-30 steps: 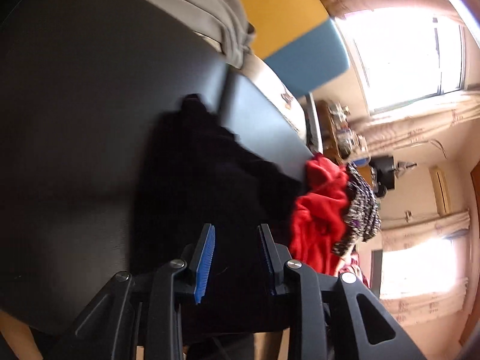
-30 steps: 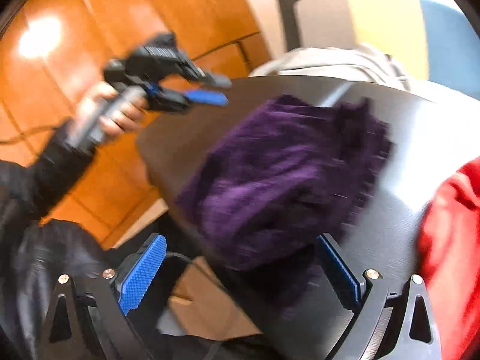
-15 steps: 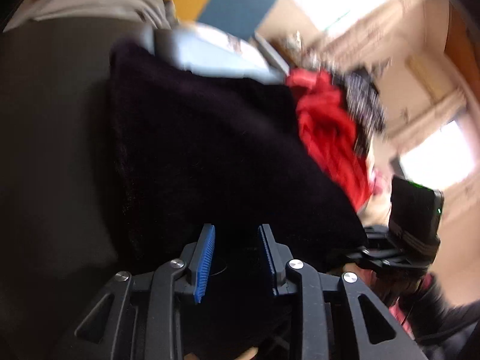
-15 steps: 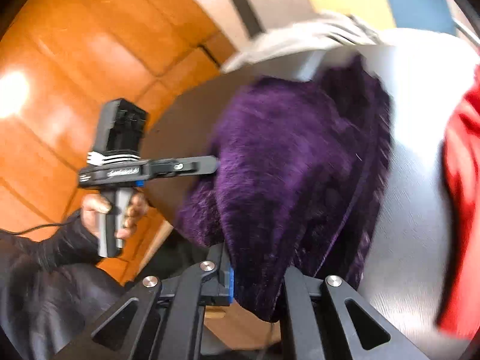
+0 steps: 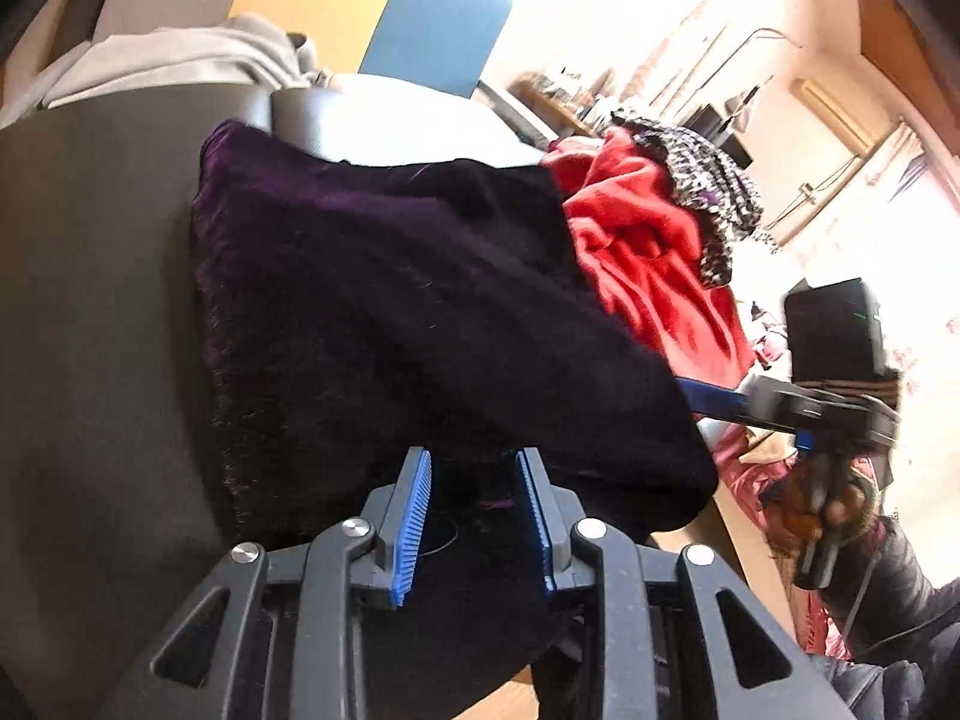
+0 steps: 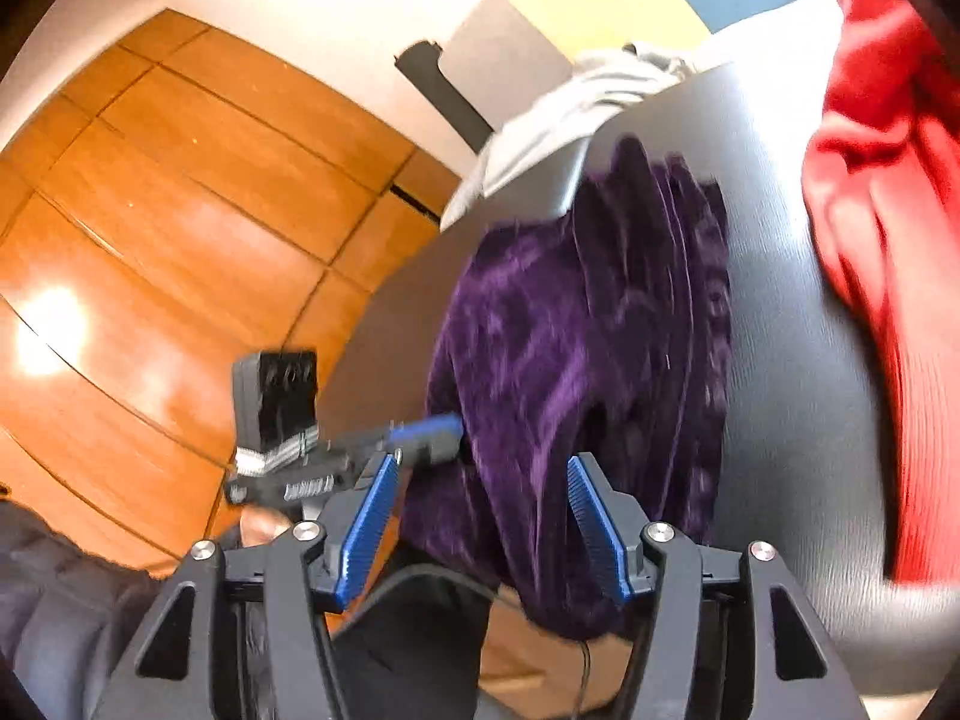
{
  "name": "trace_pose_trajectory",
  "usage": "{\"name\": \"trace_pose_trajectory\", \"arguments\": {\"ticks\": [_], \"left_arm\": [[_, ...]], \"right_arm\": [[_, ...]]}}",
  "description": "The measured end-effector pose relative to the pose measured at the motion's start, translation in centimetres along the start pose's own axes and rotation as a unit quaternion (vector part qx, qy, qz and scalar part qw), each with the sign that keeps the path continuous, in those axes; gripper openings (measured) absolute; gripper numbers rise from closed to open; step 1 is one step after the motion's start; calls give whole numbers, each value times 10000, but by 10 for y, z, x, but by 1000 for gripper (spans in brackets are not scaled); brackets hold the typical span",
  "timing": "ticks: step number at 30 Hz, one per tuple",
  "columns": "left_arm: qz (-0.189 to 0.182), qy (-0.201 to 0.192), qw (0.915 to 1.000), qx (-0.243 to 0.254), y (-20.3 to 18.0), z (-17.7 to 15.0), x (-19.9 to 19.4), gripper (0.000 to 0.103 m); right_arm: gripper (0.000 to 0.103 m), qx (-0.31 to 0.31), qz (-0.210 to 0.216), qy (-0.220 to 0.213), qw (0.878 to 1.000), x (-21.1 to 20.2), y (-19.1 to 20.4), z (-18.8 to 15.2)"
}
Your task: Fold clothes
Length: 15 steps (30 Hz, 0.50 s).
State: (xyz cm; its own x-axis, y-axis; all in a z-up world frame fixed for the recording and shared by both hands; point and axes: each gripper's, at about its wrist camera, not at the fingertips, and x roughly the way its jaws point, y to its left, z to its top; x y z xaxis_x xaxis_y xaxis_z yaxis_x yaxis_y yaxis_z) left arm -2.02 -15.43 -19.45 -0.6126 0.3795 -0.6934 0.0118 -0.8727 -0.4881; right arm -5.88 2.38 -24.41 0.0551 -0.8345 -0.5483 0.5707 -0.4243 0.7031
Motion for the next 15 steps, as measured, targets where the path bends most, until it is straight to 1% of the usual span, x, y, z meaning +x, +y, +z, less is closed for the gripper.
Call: {"name": "trace_pose_trajectory", "arguments": {"ticks": [2,4,5,6,7,8,10,11,12,13,14,15], "left_arm": [[21,-87,10000,8,1,-1,-5,29],[23,-158,9999,-9,0,1,-5,30],[19,-159,9999,-17,0,0,-5,30],[14,-139,9999,-21,2,-1,-4,31],[9,-118,9999,-26,3,-2,-3,32],[64,-58,10000,1,3,-3,0,32],[193,89,9997,97,0,-6,8,32],[192,155,9996,148,-1,-7,11,33],[198,236,9993,201,-2,-9,14,33],[218,278,9991,234,-2,-11,17,33],[234,290,9990,240,-2,-12,20,33],[225,310,9990,232,-2,-11,22,33]], "right_arm": [[61,9,44,-128,9999,3,2,9],[59,68,-69,-36,9999,18,2,18],[50,91,-153,-41,9998,23,1,19],[32,105,-242,-99,9996,26,1,19],[21,134,-338,-195,9991,29,0,20],[4,182,-410,-337,9984,27,0,21],[5,206,-420,-741,9962,11,8,24],[4,80,-410,-908,9950,0,17,25],[4,-91,-548,-944,9940,-5,24,24],[4,-265,-763,-900,9927,-8,31,22],[4,-353,-1062,-750,9909,-5,30,18],[4,-316,-1377,-507,9887,4,22,12]]}}
